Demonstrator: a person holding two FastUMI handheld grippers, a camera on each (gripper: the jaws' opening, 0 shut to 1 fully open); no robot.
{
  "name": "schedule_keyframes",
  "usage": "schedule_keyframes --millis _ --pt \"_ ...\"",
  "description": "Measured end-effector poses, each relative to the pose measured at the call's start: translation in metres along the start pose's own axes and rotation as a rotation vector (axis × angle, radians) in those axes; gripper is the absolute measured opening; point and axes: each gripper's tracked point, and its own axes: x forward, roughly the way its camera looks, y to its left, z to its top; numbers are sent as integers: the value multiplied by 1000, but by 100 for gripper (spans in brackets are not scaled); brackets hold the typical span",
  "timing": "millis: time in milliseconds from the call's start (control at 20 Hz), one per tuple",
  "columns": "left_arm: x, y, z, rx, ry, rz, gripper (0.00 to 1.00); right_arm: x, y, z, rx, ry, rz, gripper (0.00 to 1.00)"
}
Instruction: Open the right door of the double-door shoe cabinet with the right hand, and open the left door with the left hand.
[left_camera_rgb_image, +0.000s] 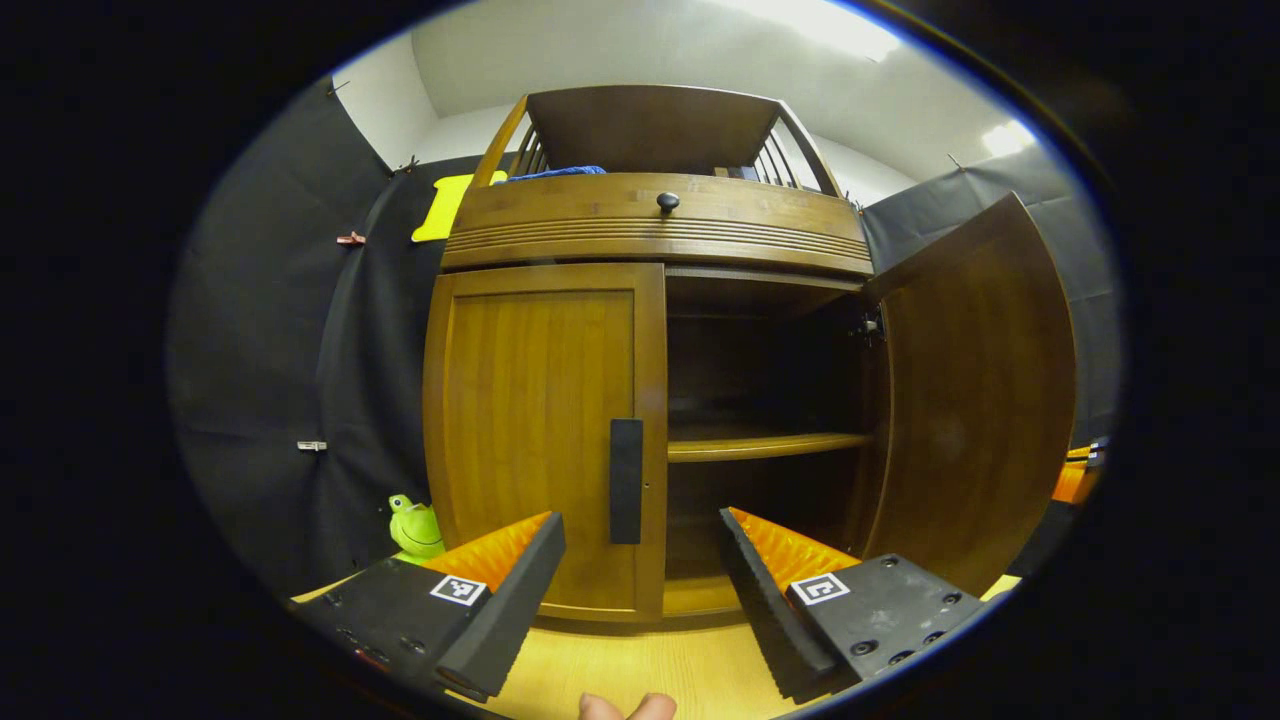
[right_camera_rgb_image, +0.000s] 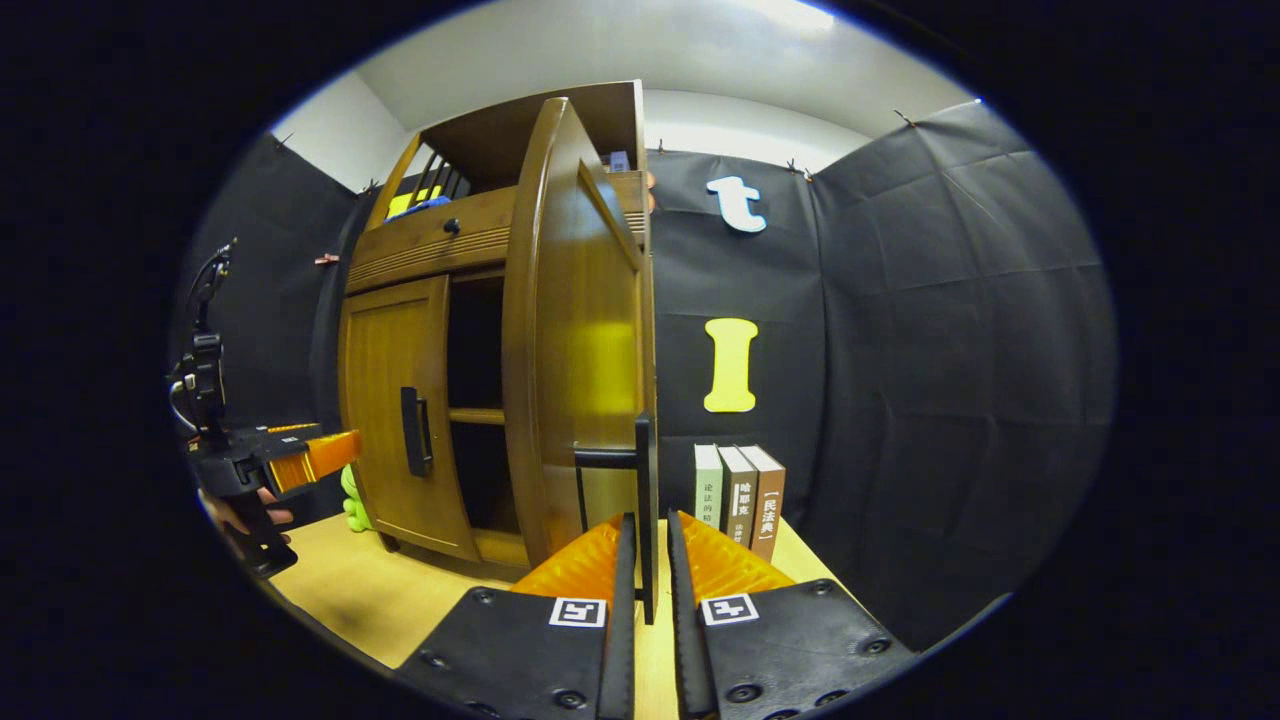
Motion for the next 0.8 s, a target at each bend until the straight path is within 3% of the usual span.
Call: schedule_keyframes --millis 50,200,250,350,400,450,550,600,800 --pt "1 -1 0 3 1 1 95 -2 -12 2 -4 -7 -24 20" --pt "6 -5 -3 14 12 3 94 -10 -31 5 24 -13 -53 20" --pt "9 -7 -5 15 15 1 94 -10 -35 5 22 -16 -62 16" --pt "12 -7 -6 17 15 3 94 -12 -42 5 7 -27 -90 20" --pt "14 -6 -5 19 16 6 94 -13 -46 8 -1 -35 -111 10" --pt "16 -5 -6 20 16 7 94 -16 -47 11 -4 -41 -127 11" --pt "22 -2 -6 15 14 13 94 -19 -49 17 -2 -64 -150 29" --pt "26 -1 -5 13 11 11 94 -23 -53 20 -1 -74 -163 28" --pt "43 3 -1 42 -2 20 94 -35 -70 24 -61 -105 -238 75"
